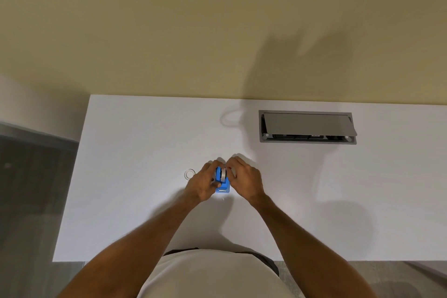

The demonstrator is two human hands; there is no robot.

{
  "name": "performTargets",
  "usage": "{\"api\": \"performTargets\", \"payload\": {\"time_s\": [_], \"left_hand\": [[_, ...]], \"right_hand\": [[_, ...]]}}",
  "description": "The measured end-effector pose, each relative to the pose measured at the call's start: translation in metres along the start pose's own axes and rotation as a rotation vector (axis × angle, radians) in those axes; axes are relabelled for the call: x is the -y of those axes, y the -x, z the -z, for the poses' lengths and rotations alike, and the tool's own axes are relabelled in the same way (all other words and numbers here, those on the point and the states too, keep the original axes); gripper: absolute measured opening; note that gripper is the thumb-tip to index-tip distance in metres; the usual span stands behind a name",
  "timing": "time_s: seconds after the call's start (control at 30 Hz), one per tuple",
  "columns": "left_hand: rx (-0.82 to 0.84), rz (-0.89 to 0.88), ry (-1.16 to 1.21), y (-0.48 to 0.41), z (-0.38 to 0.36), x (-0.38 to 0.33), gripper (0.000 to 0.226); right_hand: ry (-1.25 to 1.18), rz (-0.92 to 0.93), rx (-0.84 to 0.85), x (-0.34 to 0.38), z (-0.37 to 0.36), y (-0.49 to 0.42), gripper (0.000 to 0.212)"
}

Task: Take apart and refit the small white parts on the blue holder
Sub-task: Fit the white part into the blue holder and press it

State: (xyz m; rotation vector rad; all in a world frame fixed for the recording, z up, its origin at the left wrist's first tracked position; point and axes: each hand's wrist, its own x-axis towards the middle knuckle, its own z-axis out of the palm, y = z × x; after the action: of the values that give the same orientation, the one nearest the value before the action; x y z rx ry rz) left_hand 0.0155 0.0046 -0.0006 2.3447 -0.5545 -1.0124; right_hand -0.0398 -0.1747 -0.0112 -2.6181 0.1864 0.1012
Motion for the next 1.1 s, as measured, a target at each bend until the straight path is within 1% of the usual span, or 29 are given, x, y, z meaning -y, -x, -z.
{"api": "performTargets", "payload": {"time_s": [0.07,0.17,0.2,0.3,0.37,0.47,0.53,0.57,0.63,0.67,0.77,0.87,0.93,0.97,1.07,1.1], "left_hand": [[-0.009,-0.006,0.000,0.001,-0.001,0.002,0.057],[-0.011,-0.008,0.011,0.005,0.001,0.002,0.061],[-0.015,-0.016,0.018,0.005,0.000,0.003,0.061],[-0.013,-0.017,0.026,0.006,0.000,0.004,0.060],[-0.027,-0.009,0.024,0.006,-0.001,0.006,0.061],[-0.042,-0.010,0.045,0.006,-0.002,0.004,0.062],[-0.051,-0.014,0.045,0.007,-0.003,0.004,0.059],[-0.052,-0.017,0.050,0.008,-0.003,0.003,0.057],[-0.062,-0.030,0.057,0.008,-0.005,0.003,0.052],[-0.066,-0.035,0.066,0.007,-0.006,0.004,0.050],[-0.075,-0.044,0.084,0.011,-0.005,0.001,0.046],[-0.074,-0.051,0.092,0.013,-0.006,0.000,0.049],[-0.068,-0.046,0.089,0.014,-0.006,0.001,0.054],[-0.068,-0.052,0.084,0.014,-0.007,0.001,0.055],[-0.068,-0.064,0.069,0.014,-0.008,0.005,0.059],[-0.066,-0.062,0.066,0.014,-0.008,0.005,0.060]], "right_hand": [[-0.136,-0.210,-0.008,0.001,0.003,0.005,0.010],[-0.300,-0.483,0.103,0.003,-0.003,0.009,0.014],[-0.405,-0.581,0.157,0.005,-0.004,0.010,0.017],[-0.823,-0.882,0.338,0.021,0.005,0.010,0.035],[-0.949,-0.981,0.443,0.033,0.010,0.010,0.048],[-1.054,-1.063,0.557,0.040,0.012,0.011,0.067],[-1.122,-1.104,0.589,0.045,0.010,0.013,0.072],[-1.167,-1.120,0.559,0.047,0.009,0.015,0.072],[-1.238,-1.137,0.442,0.052,0.009,0.017,0.070],[-1.275,-1.150,0.422,0.054,0.009,0.018,0.070],[-1.375,-1.216,0.477,0.058,0.011,0.019,0.072],[-1.374,-1.228,0.433,0.058,0.008,0.019,0.071],[-1.345,-1.239,0.372,0.055,-0.001,0.020,0.067],[-1.328,-1.234,0.340,0.054,-0.005,0.021,0.062],[-1.309,-1.220,0.265,0.055,-0.003,0.023,0.039],[-1.318,-1.225,0.254,0.056,0.000,0.024,0.035]]}}
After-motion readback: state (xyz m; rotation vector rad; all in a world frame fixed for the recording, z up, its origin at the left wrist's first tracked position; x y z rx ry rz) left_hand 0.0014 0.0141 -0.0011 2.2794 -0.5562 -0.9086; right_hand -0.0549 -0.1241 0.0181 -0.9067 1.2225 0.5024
